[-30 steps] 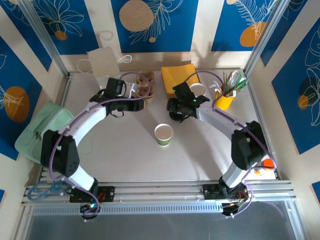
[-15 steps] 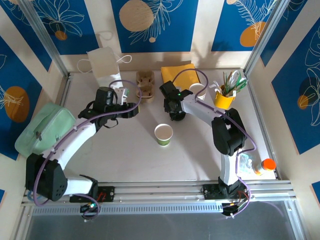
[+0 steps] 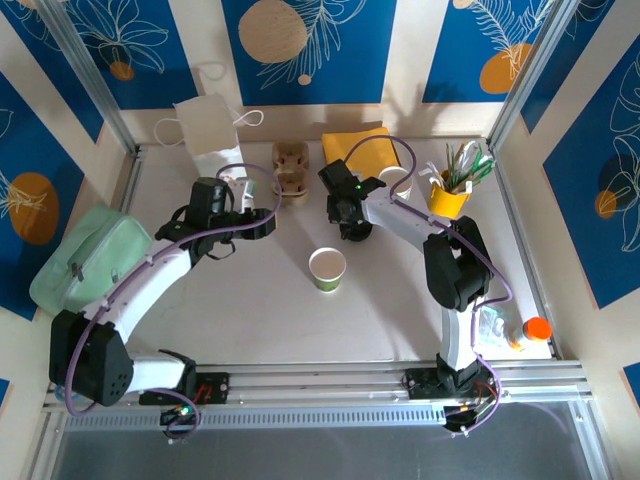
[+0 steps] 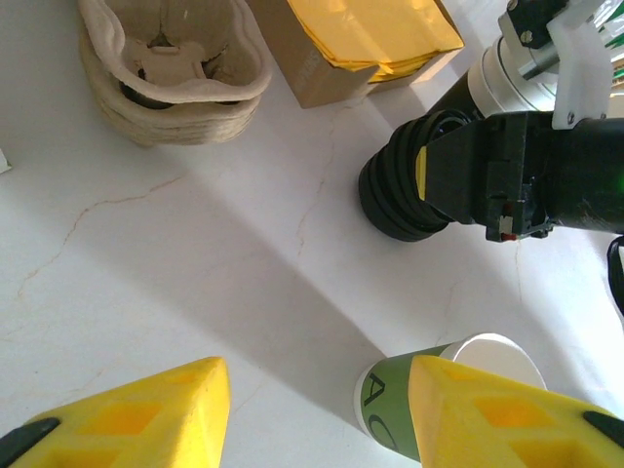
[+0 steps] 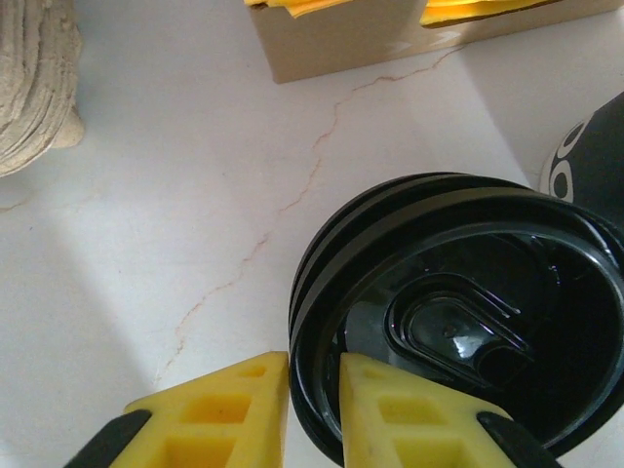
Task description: Pack the takeout coffee
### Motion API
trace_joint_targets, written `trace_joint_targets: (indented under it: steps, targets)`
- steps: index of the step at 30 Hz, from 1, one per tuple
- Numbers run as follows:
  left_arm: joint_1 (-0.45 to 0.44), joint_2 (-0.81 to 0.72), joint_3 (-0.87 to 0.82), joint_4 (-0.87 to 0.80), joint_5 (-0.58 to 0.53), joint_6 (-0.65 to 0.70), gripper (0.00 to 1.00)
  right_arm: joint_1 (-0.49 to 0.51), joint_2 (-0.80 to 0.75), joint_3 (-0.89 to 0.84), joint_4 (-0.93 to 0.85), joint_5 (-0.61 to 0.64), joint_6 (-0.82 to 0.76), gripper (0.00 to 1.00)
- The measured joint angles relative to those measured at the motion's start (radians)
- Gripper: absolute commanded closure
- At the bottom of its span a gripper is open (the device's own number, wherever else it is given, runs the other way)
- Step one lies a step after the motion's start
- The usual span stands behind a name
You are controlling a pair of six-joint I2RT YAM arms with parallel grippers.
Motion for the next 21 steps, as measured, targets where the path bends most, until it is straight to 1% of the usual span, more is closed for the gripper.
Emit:
trace_joint_targets:
  steps: [3, 8, 11, 16, 21]
  targets:
    - [0.003, -0.001, 0.000, 0.000, 0.000, 0.000, 0.48, -0.002, 0.000, 0.000, 0.001, -0.007, 0.000, 0.82]
    - [0.003, -0.001, 0.000, 0.000, 0.000, 0.000, 0.48, -0.008, 0.000, 0.000, 0.000, -0.021, -0.001, 0.73]
    - [0.003, -0.001, 0.000, 0.000, 0.000, 0.000, 0.48, -0.014, 0.000, 0.000, 0.001, -0.024, 0.000, 0.71]
    - [0.003, -0.001, 0.000, 0.000, 0.000, 0.000, 0.48, -0.023, 0.000, 0.000, 0.001, -0.029, 0.000, 0.71]
    - [0.003, -0.001, 0.000, 0.000, 0.000, 0.000, 0.48, -0.029, 0.000, 0.001, 0.004, -0.039, 0.000, 0.75]
